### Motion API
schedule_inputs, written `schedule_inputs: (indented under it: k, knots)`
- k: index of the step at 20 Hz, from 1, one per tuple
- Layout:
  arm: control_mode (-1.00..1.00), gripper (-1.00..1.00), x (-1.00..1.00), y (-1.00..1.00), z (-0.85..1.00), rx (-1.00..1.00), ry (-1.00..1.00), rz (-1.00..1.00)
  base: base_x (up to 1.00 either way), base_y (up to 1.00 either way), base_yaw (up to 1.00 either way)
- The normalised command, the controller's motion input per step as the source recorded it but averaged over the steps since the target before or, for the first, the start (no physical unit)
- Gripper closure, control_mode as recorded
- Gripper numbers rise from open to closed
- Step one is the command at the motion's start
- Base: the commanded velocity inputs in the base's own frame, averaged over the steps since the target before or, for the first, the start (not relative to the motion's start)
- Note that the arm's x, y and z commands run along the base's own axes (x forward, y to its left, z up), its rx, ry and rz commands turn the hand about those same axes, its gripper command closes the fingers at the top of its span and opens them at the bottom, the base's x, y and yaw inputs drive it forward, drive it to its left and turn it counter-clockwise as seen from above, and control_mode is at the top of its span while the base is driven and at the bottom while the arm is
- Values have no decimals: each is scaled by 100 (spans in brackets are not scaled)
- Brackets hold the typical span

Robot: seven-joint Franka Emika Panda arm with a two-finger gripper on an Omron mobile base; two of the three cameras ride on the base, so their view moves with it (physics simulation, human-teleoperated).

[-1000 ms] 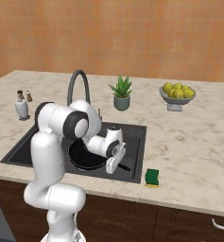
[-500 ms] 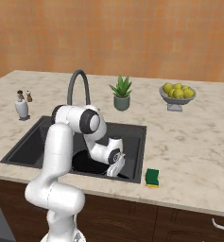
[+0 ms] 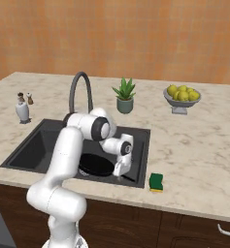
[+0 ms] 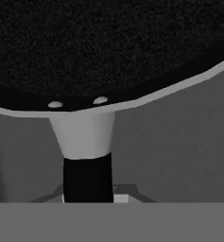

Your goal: Pick the pan and sponge and place them into the sink. Then turn on the water.

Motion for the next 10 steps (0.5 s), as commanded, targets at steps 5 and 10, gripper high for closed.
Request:
schedule_inputs:
  k: [5, 10]
  knots:
    - [-100, 100, 9, 60, -14, 0, -16, -16, 0, 0, 0]
    - [-100, -100, -13, 93, -11, -3, -49, -23, 0, 0, 0]
